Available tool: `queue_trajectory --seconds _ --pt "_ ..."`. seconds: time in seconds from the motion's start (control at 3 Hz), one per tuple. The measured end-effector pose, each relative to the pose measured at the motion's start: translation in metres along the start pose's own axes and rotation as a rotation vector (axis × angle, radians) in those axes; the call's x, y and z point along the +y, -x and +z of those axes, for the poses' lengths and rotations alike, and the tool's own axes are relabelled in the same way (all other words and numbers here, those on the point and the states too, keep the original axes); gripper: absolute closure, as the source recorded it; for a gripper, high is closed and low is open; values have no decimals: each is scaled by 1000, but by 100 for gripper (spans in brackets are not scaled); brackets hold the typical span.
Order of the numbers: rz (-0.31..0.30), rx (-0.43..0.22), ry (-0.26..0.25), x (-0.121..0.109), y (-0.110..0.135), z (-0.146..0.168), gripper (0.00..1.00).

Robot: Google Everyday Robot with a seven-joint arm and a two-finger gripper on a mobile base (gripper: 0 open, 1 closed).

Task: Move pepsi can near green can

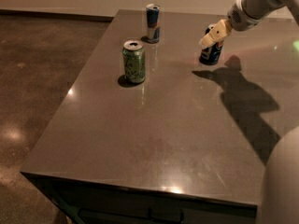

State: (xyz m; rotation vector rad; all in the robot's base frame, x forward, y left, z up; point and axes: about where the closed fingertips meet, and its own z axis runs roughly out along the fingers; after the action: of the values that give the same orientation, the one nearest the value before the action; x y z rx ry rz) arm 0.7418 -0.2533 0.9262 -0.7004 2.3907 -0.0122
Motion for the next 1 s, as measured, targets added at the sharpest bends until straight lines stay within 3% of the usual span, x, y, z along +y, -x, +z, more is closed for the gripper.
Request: queue_trajectory --seconds 0.33,1.0 --pt "22 -18 24 0 8 17 0" --pt "49 -36 81 1 11 33 47"
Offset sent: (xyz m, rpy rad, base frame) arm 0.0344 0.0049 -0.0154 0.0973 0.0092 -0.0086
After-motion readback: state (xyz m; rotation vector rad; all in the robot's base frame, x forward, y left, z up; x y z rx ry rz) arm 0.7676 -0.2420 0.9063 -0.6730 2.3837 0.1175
